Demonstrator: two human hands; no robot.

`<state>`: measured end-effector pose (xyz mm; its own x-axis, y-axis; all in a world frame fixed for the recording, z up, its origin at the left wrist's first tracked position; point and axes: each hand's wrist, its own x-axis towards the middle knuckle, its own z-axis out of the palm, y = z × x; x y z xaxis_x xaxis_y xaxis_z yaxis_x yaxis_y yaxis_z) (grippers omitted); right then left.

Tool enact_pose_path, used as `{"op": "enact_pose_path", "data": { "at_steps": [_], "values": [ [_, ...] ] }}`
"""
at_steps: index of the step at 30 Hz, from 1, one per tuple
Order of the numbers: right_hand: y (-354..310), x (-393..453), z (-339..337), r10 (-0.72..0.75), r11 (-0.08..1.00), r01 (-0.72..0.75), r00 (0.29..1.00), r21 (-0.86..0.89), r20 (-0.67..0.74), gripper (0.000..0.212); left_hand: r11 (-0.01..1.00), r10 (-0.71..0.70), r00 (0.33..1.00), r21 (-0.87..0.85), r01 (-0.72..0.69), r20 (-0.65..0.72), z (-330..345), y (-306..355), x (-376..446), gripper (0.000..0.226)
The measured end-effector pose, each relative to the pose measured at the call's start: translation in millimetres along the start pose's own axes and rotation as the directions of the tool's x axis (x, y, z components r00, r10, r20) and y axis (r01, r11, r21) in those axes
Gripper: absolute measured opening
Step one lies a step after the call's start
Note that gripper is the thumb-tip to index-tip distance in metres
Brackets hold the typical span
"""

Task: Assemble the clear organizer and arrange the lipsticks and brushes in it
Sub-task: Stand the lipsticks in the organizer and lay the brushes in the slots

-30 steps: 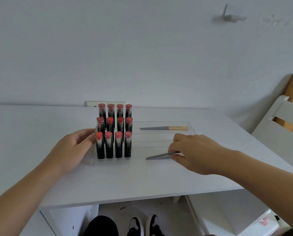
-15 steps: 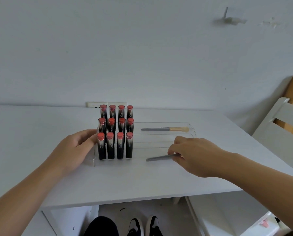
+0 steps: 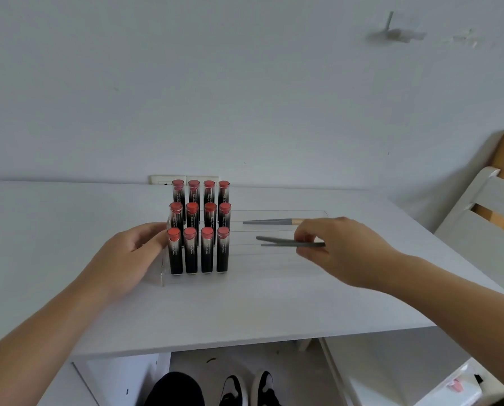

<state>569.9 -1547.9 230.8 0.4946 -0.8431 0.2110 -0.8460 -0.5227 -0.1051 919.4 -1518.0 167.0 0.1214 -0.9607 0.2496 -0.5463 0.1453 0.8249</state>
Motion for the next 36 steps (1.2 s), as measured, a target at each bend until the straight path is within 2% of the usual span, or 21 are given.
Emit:
{"op": "enact_pose_path", "data": {
  "at_steps": [3, 10, 16, 26, 32, 36],
  "values": [
    [3, 10, -6, 0.008, 1.000, -0.008, 0.999, -0.001, -0.048, 0.003, 1.000, 0.001, 1.000, 0.001, -0.001, -0.009, 0, 1, 0, 0.018],
    [3, 24, 0, 0.008, 1.000, -0.009, 0.999, -0.019, -0.041, 0.009, 1.000, 0.018, 1.000, 0.013, -0.018, -0.002, 0, 2, -1, 0.017],
    [3, 25, 8, -0.035, 0.995, 0.032, 0.999, -0.100, -0.028, 0.015, 1.000, 0.020, 1.000, 0.012, -0.020, -0.001, 0, 0, 0, 0.019],
    [2, 24, 8, -0.007, 0.982, 0.009, 1.000, -0.187, 0.010, 0.033, 0.999, 0.030, 1.000, 0.040, -0.030, 0.002, -1, -1, 0, 0.016],
    [0, 21, 6, -0.015, 0.985, 0.014, 1.000, -0.173, -0.009, 0.033, 0.999, 0.029, 1.000, 0.038, -0.029, 0.005, -1, -2, 0, 0.019],
    [-4, 16, 4, -0.067, 0.995, 0.063, 0.996, -0.074, -0.058, 0.038, 0.999, 0.022, 1.000, 0.037, -0.022, 0.006, -1, 0, 0, 0.016]
  ]
}}
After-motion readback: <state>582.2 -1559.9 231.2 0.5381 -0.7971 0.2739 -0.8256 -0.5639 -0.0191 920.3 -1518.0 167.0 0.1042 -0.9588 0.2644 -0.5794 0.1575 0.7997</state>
